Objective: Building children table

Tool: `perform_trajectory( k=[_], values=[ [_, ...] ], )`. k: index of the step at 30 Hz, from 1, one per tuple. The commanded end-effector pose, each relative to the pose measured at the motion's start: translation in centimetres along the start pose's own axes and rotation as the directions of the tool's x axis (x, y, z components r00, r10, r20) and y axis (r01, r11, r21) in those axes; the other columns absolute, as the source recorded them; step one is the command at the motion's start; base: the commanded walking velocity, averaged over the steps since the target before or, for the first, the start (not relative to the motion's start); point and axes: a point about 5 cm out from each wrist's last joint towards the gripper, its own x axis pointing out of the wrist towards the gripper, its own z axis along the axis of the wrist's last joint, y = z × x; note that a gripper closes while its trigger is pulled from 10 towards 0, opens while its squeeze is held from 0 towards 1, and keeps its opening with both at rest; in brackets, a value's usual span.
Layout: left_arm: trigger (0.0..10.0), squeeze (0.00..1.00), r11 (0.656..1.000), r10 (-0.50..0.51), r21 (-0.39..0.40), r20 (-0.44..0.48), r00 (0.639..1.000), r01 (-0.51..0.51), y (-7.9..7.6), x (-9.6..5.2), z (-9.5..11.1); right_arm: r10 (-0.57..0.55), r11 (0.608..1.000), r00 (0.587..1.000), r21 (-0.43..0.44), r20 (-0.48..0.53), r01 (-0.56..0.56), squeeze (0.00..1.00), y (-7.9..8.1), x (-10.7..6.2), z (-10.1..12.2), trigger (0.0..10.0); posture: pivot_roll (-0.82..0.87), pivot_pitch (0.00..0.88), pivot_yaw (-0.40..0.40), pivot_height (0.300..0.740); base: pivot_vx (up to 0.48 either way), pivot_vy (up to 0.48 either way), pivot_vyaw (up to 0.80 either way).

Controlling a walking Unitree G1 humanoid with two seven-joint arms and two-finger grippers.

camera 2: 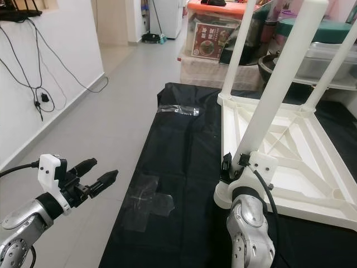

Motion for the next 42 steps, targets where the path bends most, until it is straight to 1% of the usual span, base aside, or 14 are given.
perform_trajectory(
  k=[1,11,12,13,15,16,23,28,30,33,34,36,39,42],
  values=[
    [10.0,0.0,1.0,-0.005,-0.002,-0.01,1.0,0.005,0.0,0.2,-0.3,0.001,1.0,0.999,0.012,0.054,-0.002,0.0,-0.1,0.1,1.4,10.0,-0.01,0.0,-0.049,0.74,0.0,0.0,0.0],
    [10.0,0.0,1.0,-0.024,-0.007,-0.01,1.0,0.024,0.0,0.5,-0.3,0.157,0.987,0.972,-0.066,0.172,-0.147,0.02,-0.7,1.5,5.0,10.0,-0.02,0.0,-0.042,0.74,0.0,0.0,0.0],
    [10.0,0.0,1.0,-0.025,-0.007,-0.01,1.0,0.025,0.0,0.5,-0.3,0.189,0.981,0.968,-0.076,0.164,-0.179,0.07,-0.7,1.6,5.1,10.0,-0.02,0.0,-0.042,0.74,0.0,0.0,0.0],
    [10.0,0.0,1.0,-0.026,-0.008,-0.009,1.0,0.026,-0.1,0.5,-0.3,0.279,0.959,0.95,-0.084,0.14,-0.27,0.0,-0.5,2.0,5.2,10.0,-0.02,0.0,-0.042,0.74,0.0,0.0,0.0],
    [10.0,0.0,1.0,-0.026,-0.008,-0.009,1.0,0.026,-0.1,0.5,-0.3,0.279,0.959,0.95,-0.084,0.14,-0.27,0.0,-0.5,2.0,5.2,10.0,-0.02,0.0,-0.042,0.74,0.0,0.0,0.0],
    [10.0,0.0,0.999,-0.032,-0.011,-0.008,0.999,0.032,-0.3,0.7,-0.4,0.414,0.909,0.904,-0.11,0.11,-0.403,0.0,-1.1,3.3,5.6,10.0,-0.02,0.0,-0.042,0.74,0.0,0.0,0.0],
    [10.0,0.0,0.999,-0.037,-0.012,-0.009,0.999,0.036,-0.4,0.8,-0.5,0.474,0.874,0.877,-0.163,0.073,-0.459,0.0,-3.1,5.5,6.4,10.0,-0.01,0.0,-0.047,0.74,0.0,0.0,0.0],
    [10.0,0.0,0.999,-0.032,-0.01,-0.004,0.999,0.032,-0.3,0.7,-0.4,0.631,0.75,0.773,-0.204,-0.062,-0.629,0.0,-5.1,7.5,6.4,10.0,0.0,0.0,-0.057,0.74,0.0,0.0,0.0],
    [10.0,0.0,0.999,-0.032,-0.01,-0.004,0.999,0.032,-0.3,0.7,-0.4,0.631,0.75,0.773,-0.204,-0.062,-0.629,0.0,-5.1,7.5,6.4,10.0,0.0,0.0,-0.057,0.74,0.0,0.0,0.0],
    [10.0,0.0,0.999,-0.033,-0.008,-0.003,0.999,0.032,-0.4,0.7,-0.5,0.75,0.629,0.649,-0.17,-0.123,-0.759,0.0,-4.4,8.1,6.0,10.0,0.02,0.0,-0.068,0.74,0.0,0.0,0.0],
    [10.0,0.0,0.999,-0.033,-0.008,-0.003,0.999,0.032,-0.4,0.7,-0.5,0.75,0.629,0.649,-0.17,-0.123,-0.759,0.0,-4.4,8.1,6.0,10.0,0.02,0.0,-0.068,0.74,0.0,0.0,0.0],
    [10.0,0.0,0.999,-0.033,-0.006,-0.002,0.999,0.033,-0.4,0.7,-0.4,0.805,0.552,0.571,-0.15,-0.162,-0.82,0.0,-4.1,8.3,5.5,10.0,0.03,0.0,-0.074,0.74,0.0,0.0,0.0],
    [10.0,0.0,0.999,-0.033,-0.003,-0.002,0.999,0.033,-0.4,0.7,-0.4,0.831,0.505,0.521,-0.131,-0.196,-0.853,0.0,-4.0,8.7,5.0,10.0,0.03,0.0,-0.074,0.74,0.0,0.0,0.0],
    [10.0,0.0,0.999,-0.032,-0.001,-0.003,0.999,0.032,-0.4,0.6,-0.4,0.823,0.519,0.533,-0.124,-0.197,-0.846,0.0,-4.0,9.3,4.6,10.0,0.04,0.0,-0.081,0.74,0.0,0.0,0.0]
  ],
)
